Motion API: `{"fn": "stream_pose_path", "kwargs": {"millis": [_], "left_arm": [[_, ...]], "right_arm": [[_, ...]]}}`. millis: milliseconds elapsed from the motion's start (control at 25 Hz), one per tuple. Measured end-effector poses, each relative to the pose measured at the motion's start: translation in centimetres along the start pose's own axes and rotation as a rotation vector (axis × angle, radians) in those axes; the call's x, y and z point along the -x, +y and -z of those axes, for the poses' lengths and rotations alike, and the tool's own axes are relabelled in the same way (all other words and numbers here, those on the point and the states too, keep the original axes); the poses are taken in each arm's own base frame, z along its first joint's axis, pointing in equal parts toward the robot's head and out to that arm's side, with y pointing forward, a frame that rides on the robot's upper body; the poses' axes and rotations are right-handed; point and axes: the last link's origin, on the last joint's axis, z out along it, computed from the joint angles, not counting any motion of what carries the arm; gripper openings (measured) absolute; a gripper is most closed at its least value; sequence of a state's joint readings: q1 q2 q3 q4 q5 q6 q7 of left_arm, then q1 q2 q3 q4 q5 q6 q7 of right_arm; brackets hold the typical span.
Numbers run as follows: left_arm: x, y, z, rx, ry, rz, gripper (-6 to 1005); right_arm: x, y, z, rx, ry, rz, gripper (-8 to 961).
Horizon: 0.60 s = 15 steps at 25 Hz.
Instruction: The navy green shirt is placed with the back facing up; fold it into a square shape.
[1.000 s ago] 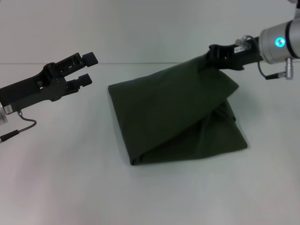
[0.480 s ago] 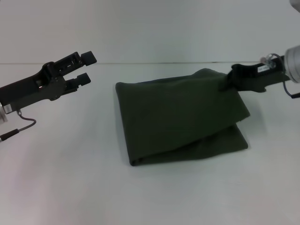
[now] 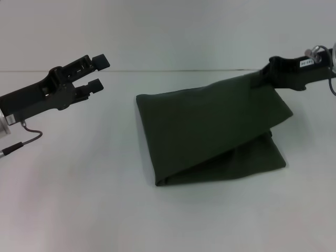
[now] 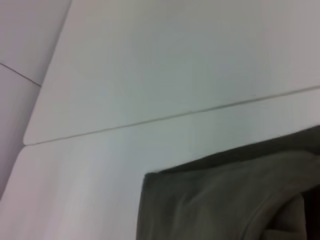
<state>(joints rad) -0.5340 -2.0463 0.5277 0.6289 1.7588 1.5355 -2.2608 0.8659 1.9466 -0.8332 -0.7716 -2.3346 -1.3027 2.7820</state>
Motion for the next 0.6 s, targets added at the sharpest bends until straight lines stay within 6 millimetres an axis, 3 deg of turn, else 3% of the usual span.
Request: {"fn": "stream_pose_path", "kwargs": {"millis": [280, 600], "left_arm": [[0.1, -0.1, 0.2, 0.001, 0.008, 0.004, 946], [0.2, -0.2, 0.2, 0.003, 0.009, 0.008, 946]], "right_arm": [[0.0, 0.0, -0.3, -0.014, 0.0, 0.007, 31], [-2.6, -3.7, -2.0, -0.141, 0.068, -0.055, 32]]}}
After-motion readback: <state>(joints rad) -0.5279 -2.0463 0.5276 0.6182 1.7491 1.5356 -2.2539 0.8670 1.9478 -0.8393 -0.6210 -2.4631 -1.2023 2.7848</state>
